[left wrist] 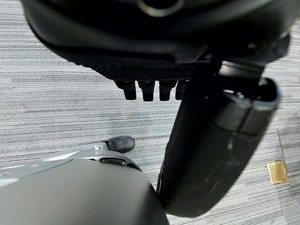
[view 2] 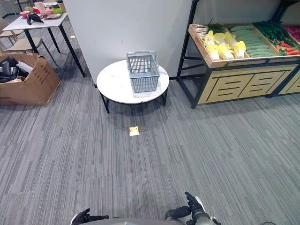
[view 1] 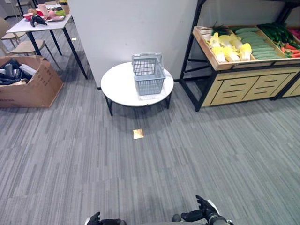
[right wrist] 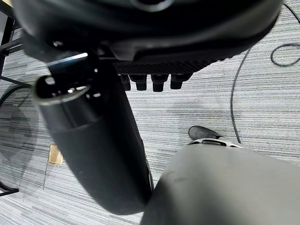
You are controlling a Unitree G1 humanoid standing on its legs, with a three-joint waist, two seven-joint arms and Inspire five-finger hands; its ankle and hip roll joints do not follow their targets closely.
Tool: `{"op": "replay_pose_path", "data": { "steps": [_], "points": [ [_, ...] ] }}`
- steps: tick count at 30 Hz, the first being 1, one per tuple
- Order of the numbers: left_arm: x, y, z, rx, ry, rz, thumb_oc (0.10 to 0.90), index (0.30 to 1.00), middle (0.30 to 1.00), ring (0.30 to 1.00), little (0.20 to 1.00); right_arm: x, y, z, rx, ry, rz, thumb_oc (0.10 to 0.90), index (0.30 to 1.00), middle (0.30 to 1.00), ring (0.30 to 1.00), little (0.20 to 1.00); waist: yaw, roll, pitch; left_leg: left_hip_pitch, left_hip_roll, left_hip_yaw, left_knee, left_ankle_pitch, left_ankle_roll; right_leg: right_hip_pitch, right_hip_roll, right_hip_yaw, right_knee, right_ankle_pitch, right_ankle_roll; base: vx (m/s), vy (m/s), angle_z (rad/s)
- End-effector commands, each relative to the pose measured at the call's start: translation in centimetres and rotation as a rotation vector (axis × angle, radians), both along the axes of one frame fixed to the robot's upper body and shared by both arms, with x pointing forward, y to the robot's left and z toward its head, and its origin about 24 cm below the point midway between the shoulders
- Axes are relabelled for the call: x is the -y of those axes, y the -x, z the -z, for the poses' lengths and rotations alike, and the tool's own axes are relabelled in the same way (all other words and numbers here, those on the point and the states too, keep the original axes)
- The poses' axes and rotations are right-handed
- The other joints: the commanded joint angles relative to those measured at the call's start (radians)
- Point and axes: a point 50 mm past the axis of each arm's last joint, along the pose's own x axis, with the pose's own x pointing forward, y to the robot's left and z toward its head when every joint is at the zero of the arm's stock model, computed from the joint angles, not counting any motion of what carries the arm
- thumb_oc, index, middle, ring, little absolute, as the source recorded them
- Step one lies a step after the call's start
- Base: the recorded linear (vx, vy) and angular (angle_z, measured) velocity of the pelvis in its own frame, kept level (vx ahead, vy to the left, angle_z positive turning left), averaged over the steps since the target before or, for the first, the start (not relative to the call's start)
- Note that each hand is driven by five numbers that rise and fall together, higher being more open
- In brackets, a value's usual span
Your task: Get the vegetables into the basket
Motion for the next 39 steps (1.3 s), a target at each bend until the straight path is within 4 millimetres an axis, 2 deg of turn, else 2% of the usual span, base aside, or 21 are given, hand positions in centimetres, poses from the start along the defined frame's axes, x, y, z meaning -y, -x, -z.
{"op": "replay_pose_path", "data": {
  "steps": [1, 18, 25, 32, 35, 39],
  "points": [
    [1.8, -0.8, 0.3, -0.007, 0.035, 0.056, 0.9, 1.0, 1.0, 1.0, 1.0, 0.4, 1.1, 0.4, -0.062, 0.017, -0.014, 0.9, 1.0, 1.0, 1.0, 1.0, -0.011, -0.025, 0.04, 0.015, 0.027, 0.02, 0.006, -0.031, -0.001, 0.013, -0.092, 0.024, 0.0, -0.003, 0.099, 0.0, 0.0, 0.0],
    [1.4, 0.3, 0.4, -0.046, 0.033, 0.025, 0.9, 1.0, 1.0, 1.0, 1.0, 0.9, 1.2, 0.3, -0.066, 0.023, 0.012, 0.9, 1.0, 1.0, 1.0, 1.0, -0.012, -0.02, 0.04, 0.028, 0.032, 0.027, 0.006, -0.029, -0.002, 0.016, -0.077, 0.032, 0.0, -0.019, 0.09, 0.01, -0.002, 0.0],
    [1.1, 0.1, 0.4, -0.042, 0.023, 0.035, 0.9, 1.0, 1.0, 1.0, 1.0, 1.4, 1.0, 0.1, -0.055, 0.039, 0.013, 0.9, 1.0, 1.0, 1.0, 1.0, -0.012, -0.018, 0.048, 0.022, 0.038, 0.027, 0.006, -0.023, -0.006, 0.007, -0.067, 0.038, 0.0, -0.022, 0.086, 0.0, -0.006, 0.0],
    [1.0, -1.1, 0.1, -0.006, 0.011, 0.053, 0.9, 1.0, 1.0, 1.0, 1.0, 2.0, 0.1, -0.2, -0.023, 0.045, 0.035, 0.9, 1.0, 1.0, 1.0, 1.0, -0.015, -0.015, 0.069, 0.004, 0.049, 0.019, 0.006, -0.006, -0.012, -0.002, -0.054, 0.036, 0.0, -0.027, 0.075, 0.01, -0.042, 0.0],
    [0.7, -1.5, 0.0, 0.005, 0.0, 0.057, 0.9, 1.0, 1.0, 1.0, 1.0, 2.4, -0.6, -0.5, 0.003, 0.054, 0.037, 0.9, 1.0, 1.0, 1.0, 1.0, -0.017, -0.01, 0.088, -0.027, 0.061, 0.011, 0.055, -0.009, -0.018, -0.026, -0.045, 0.046, 0.033, -0.044, 0.06, -0.02, -0.112, 0.0],
    [0.8, -2.2, -0.1, 0.02, -0.001, 0.08, 0.9, 1.0, 1.0, 1.0, 1.0, 3.2, -1.3, -0.9, 0.031, 0.074, 0.037, 0.9, 1.0, 1.0, 1.0, 1.0, -0.025, 0.001, 0.123, -0.102, 0.095, -0.026, 0.189, 0.024, -0.043, -0.053, -0.012, 0.055, 0.07, -0.076, 0.023, 0.01, -0.19, 0.09]
  ]
}}
